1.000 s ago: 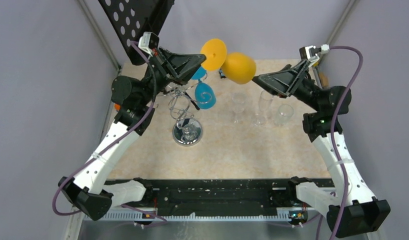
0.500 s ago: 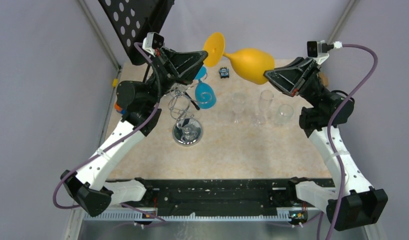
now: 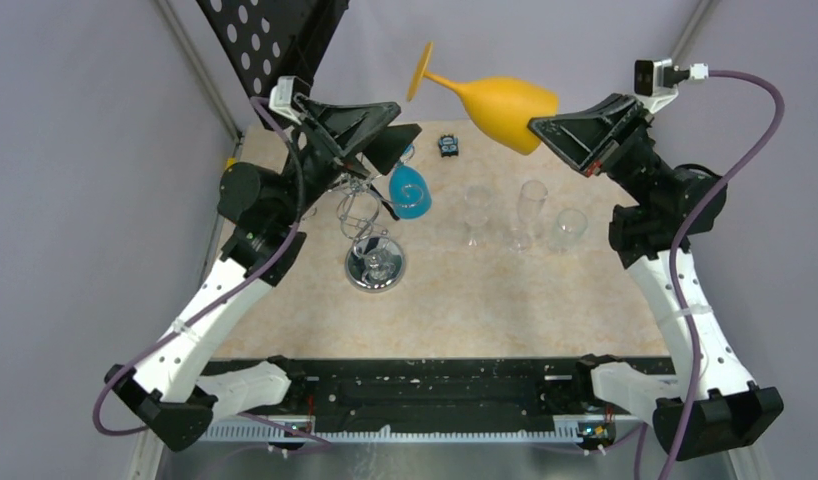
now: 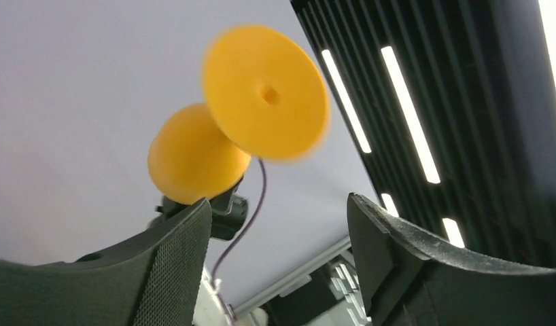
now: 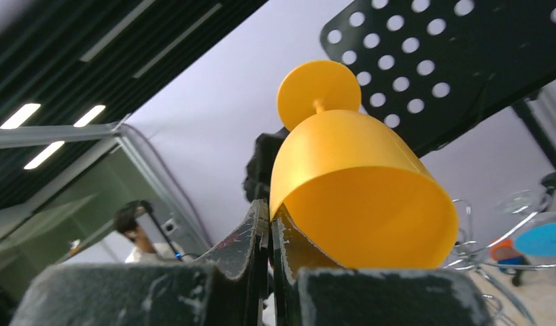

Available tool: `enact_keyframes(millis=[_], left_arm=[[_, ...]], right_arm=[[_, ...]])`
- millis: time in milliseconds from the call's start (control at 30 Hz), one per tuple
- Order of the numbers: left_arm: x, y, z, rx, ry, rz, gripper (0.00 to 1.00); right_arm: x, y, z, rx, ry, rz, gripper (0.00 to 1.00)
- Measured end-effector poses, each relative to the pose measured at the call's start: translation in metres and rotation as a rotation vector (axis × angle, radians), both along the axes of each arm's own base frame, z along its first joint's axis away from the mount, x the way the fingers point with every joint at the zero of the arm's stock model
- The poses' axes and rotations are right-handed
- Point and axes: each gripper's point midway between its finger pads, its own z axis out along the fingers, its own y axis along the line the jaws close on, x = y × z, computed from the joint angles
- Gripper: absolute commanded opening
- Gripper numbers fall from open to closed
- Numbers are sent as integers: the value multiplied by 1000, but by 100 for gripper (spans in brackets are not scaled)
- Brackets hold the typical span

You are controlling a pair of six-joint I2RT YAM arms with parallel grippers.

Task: Take the wine glass off the wine glass rack

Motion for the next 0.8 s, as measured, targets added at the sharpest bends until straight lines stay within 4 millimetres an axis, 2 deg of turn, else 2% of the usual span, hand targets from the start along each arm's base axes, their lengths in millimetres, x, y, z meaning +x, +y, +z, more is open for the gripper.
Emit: enact_keyframes(millis=[233,333,433,533,633,700,800], left_arm=[[-15,27,-1,84,-54,163,81],[-12,28,-8,155,-65,214,88],[-4,25,-20,259,-69,260,91],[4,24,-32,367,-75,305,92],[8,26,-42,461,-87,341,92],[9,28,-46,515,-101,361,92],[10,32,-52,583,-119,390,92]], right_arm=[[33,-6,8,-142,24,-290,0],[50,-16,6,-231,39,-456,0],[68,-32,-5,-337,74,-621,0],[96,-53,-29,-476,152,-789,0],[124,-76,-63,-637,254,-928,0],[143,-94,-94,-754,345,-1003,0],[167,-128,-153,-930,519,-1078,0]])
